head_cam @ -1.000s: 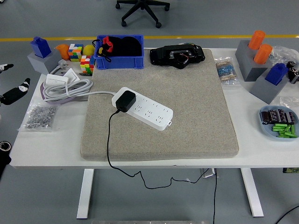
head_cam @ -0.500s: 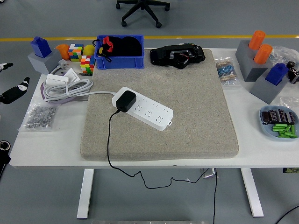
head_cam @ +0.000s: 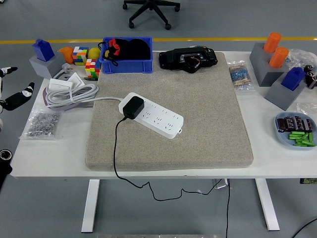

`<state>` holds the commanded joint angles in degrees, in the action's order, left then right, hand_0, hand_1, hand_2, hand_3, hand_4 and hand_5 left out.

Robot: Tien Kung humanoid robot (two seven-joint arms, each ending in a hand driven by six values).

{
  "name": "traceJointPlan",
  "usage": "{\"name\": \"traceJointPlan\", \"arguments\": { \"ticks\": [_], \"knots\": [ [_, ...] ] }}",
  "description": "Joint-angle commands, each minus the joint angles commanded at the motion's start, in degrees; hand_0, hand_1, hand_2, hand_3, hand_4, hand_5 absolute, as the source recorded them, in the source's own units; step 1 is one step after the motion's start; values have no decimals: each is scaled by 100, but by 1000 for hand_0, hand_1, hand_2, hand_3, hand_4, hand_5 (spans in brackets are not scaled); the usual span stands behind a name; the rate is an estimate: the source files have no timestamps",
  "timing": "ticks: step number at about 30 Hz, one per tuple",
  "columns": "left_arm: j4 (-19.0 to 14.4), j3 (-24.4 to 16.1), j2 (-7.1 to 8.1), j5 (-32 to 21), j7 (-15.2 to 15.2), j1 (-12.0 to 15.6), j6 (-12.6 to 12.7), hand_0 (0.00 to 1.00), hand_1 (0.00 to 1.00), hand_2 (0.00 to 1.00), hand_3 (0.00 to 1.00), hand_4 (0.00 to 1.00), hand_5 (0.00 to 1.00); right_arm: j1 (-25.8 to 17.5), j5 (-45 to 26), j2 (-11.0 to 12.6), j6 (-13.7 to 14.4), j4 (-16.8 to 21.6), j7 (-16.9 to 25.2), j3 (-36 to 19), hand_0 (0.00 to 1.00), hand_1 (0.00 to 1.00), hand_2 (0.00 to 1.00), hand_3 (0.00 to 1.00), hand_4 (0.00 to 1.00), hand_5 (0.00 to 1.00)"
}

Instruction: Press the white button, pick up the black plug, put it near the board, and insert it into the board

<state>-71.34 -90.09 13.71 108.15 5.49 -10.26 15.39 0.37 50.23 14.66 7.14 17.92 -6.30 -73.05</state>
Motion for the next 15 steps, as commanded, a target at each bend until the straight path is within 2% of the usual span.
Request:
{"name": "traceJointPlan", "arguments": {
  "ticks": [15],
  "knots": [
    [4, 125, 47, -40, -7, 44, -58, 937, 920, 860, 821, 741, 305, -6, -26, 7, 0, -13, -15, 112, 590, 498, 515, 528, 654, 341]
  ]
}}
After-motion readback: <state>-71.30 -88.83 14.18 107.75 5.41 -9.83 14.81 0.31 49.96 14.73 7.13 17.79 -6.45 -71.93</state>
